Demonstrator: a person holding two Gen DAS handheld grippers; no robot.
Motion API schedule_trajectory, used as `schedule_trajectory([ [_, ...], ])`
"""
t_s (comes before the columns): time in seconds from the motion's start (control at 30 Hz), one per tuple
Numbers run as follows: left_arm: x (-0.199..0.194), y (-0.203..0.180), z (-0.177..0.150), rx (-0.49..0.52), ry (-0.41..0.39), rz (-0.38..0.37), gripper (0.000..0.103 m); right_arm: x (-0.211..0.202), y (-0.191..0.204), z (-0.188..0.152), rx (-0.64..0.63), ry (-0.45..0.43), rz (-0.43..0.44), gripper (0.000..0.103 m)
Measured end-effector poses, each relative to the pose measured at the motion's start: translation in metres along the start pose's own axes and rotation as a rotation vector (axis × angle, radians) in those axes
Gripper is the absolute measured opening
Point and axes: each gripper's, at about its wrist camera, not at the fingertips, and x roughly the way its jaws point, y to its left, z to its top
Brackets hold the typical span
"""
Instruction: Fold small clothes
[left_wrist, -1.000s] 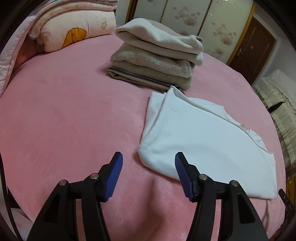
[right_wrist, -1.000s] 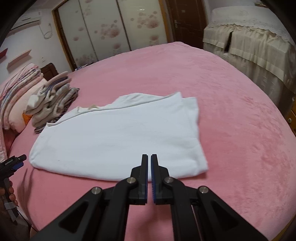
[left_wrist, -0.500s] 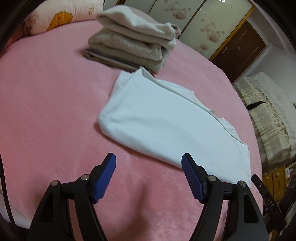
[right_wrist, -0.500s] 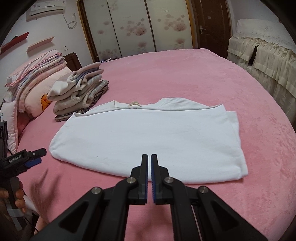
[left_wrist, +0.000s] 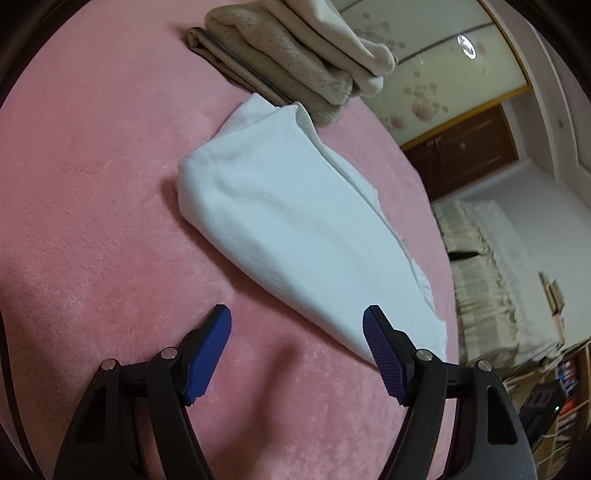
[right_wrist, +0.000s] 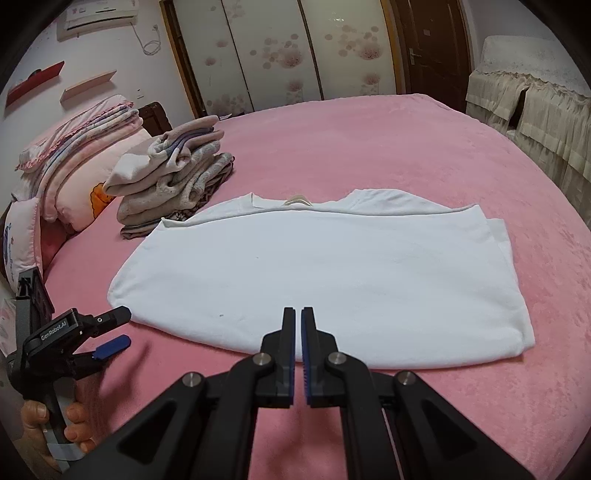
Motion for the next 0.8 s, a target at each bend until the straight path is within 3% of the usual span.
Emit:
schedule_trajectory([
  [0.67, 0.054, 0.001, 0.054, -0.086, -0.089, -0.129, 0.078, 0.04, 0.014, 0.012, -0.011, -0.001, -0.007, 0.003],
  [0.7, 0.054, 0.001, 0.056, -0.091, -0.085, -0.121, 0.076, 0.043, 0.014, 0.014, -0.011, -0.004, -0.008, 0.003],
  [0.8, 0.06, 0.0, 0.064, -0.1, -0.064, -0.075, 0.05, 0.054, 0.014, 0.024, -0.008, -0.013, -0.01, 0.003],
])
